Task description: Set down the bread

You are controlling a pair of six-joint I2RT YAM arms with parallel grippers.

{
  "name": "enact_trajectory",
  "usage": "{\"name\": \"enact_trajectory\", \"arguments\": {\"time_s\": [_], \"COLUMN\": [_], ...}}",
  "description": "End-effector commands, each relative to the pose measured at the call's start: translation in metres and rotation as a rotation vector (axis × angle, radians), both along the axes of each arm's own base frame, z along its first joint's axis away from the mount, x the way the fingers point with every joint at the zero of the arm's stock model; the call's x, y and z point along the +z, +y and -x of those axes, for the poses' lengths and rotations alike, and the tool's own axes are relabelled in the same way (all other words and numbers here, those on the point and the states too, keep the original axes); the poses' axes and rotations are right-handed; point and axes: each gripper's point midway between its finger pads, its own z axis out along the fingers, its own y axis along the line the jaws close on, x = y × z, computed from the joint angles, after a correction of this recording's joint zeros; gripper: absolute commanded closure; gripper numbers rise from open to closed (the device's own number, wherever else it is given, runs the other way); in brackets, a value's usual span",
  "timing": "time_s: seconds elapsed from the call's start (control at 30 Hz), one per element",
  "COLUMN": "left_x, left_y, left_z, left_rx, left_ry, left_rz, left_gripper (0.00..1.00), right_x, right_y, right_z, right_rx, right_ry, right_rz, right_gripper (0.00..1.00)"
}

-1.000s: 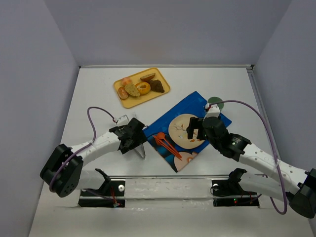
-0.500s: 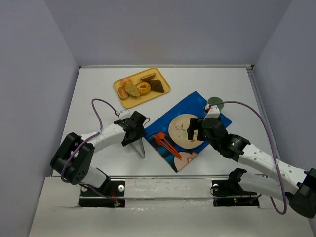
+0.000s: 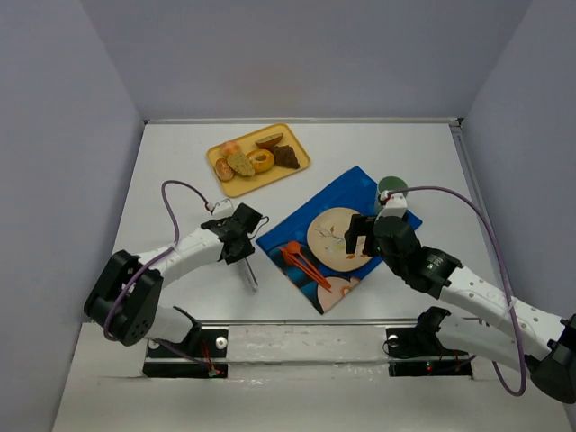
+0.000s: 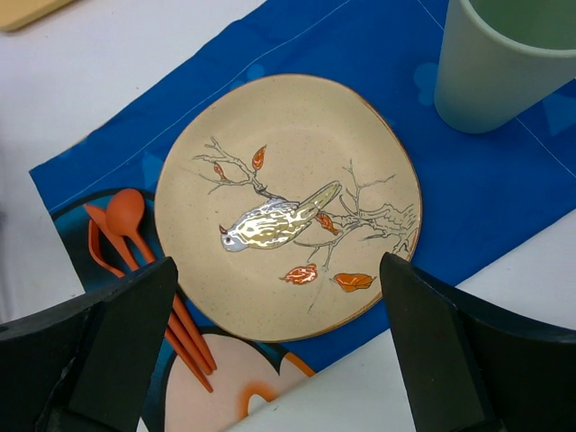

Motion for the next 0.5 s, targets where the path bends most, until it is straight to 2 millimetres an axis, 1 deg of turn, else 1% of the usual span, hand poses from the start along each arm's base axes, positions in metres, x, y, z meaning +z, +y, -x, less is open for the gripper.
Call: {"name": "enact_trajectory", "arguments": {"time_s": [0.0, 0.03, 0.07, 0.1, 0.13, 0.17, 0.23, 0.27, 0.33, 0.37, 0.47], "left_x": [0.058, 0.071, 0.089, 0.104, 0.120, 0.133, 0.150, 0.163, 0.173, 0.180, 0.188], "left_y": [0.009, 0.008, 0.005, 0.006, 0.004, 0.003, 0.001, -0.004, -0.008, -0.014, -0.022], "left_z": [-0.009, -0.013, -0.020, -0.021, -0.027, -0.030, -0.035, -0.041, -0.047, -0.053, -0.066], "left_rx": [-0.011, -0.030, -0.032, -0.044, -0.051, -0.058, -0.068, -0.091, -0.108, -0.135, -0.168], "left_ry": [-0.115, -0.146, -0.190, -0.229, -0.270, -0.307, -0.349, -0.385, -0.408, -0.423, -0.427], "left_rz": [-0.008, -0.005, 0.005, 0.013, 0.028, 0.038, 0.050, 0.060, 0.073, 0.085, 0.119], "left_gripper": [0.58, 0.58, 0.58, 0.58, 0.58, 0.58, 0.56, 0.55, 0.52, 0.52, 0.50], "right_x": [0.016, 0.016, 0.016, 0.016, 0.017, 0.019, 0.021, 0.022, 0.023, 0.022, 0.022], "right_y": [-0.004, -0.004, -0.005, -0.005, -0.006, -0.006, -0.006, -0.006, -0.006, -0.007, -0.007], "right_z": [-0.006, -0.006, -0.005, -0.005, -0.006, -0.005, -0.005, -0.005, -0.005, -0.005, -0.007], "right_rx": [-0.031, -0.032, -0.031, -0.032, -0.034, -0.036, -0.037, -0.035, -0.033, -0.031, -0.037], "right_ry": [-0.069, -0.069, -0.070, -0.073, -0.075, -0.080, -0.087, -0.091, -0.096, -0.097, -0.097], "right_rz": [-0.027, -0.028, -0.032, -0.032, -0.032, -0.036, -0.042, -0.046, -0.045, -0.043, -0.034], "right_gripper": [0.00, 0.00, 0.00, 0.00, 0.00, 0.00, 0.00, 0.00, 0.00, 0.00, 0.00]}}
